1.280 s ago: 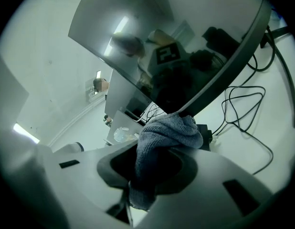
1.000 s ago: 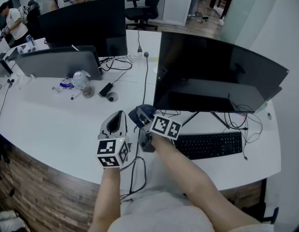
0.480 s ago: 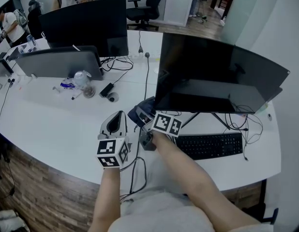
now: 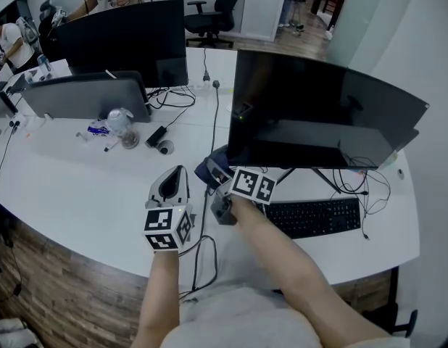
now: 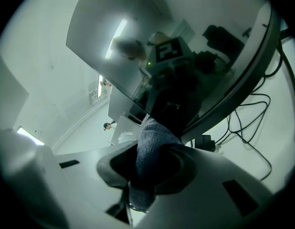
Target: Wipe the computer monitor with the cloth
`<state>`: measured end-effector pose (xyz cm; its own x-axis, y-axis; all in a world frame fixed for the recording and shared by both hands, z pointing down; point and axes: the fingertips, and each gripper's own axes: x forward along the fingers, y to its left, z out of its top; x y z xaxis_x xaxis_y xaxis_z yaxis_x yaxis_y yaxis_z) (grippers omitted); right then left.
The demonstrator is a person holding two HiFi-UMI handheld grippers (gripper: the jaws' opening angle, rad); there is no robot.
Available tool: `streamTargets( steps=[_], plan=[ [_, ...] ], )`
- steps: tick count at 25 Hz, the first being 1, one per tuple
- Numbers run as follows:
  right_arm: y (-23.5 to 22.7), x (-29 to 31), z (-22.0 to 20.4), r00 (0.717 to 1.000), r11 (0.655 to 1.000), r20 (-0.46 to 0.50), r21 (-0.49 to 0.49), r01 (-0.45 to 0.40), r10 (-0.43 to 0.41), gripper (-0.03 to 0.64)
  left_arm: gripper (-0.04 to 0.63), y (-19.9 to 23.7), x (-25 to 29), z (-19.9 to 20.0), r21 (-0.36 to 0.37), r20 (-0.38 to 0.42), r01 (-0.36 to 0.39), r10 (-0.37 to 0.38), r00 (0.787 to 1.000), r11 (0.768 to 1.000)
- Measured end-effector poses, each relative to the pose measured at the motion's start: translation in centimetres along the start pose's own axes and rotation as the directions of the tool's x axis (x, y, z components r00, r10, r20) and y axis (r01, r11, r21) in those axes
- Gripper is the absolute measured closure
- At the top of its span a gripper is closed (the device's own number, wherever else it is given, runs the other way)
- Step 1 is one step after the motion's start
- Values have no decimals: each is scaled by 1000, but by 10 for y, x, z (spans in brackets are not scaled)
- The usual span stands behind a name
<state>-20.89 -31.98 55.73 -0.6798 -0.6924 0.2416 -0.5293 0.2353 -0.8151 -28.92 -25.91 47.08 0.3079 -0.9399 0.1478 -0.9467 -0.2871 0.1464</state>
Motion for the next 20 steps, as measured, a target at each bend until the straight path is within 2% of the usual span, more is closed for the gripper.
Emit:
streamTargets(
  steps=[20],
  plan=[
    [28, -7, 23, 1000, 994, 2, -104, -30, 30, 523, 586, -9, -1, 14, 19, 30, 18, -19, 999, 1000]
  ],
)
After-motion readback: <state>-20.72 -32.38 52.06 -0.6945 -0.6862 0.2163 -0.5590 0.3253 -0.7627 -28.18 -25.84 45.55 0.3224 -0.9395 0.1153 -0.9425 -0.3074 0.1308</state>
